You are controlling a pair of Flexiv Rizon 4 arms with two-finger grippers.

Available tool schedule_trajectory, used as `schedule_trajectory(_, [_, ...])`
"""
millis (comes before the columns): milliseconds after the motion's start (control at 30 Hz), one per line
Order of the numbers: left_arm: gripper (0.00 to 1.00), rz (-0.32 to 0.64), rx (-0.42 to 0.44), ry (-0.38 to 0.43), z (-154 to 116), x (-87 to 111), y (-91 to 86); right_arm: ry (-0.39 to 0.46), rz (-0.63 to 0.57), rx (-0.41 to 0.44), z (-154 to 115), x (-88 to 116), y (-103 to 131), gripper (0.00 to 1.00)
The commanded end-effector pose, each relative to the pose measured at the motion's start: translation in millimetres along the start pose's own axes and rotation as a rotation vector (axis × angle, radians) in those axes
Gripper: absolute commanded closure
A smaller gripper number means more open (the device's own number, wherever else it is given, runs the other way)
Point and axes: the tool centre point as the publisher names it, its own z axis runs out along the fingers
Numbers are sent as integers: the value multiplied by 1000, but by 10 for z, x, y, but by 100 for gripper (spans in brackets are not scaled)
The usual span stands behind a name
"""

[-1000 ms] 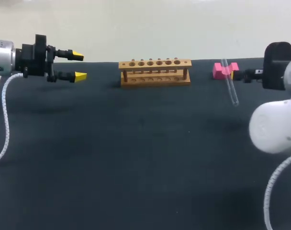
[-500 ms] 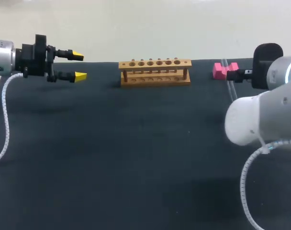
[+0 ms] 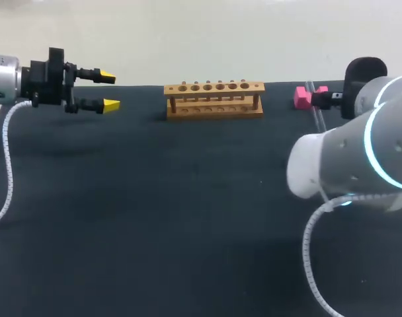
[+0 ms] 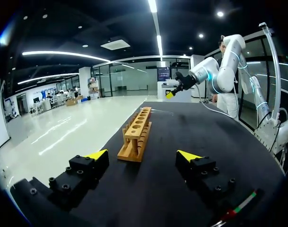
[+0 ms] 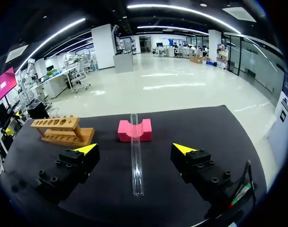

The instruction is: Grasp the test tube, adjust it, and insert it.

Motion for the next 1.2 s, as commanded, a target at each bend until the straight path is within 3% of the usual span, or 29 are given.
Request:
schedule_trajectory(33, [0, 3, 0, -3, 0, 11, 3, -50, -1, 214, 217, 30, 60, 0])
schedule_trajectory(767, [0, 3, 0, -3, 0, 11, 3, 2, -49, 51, 595, 168, 149, 0])
schedule_trajectory(1200, [0, 3, 0, -3, 0, 11, 3, 5, -37, -20, 793, 257, 57, 0])
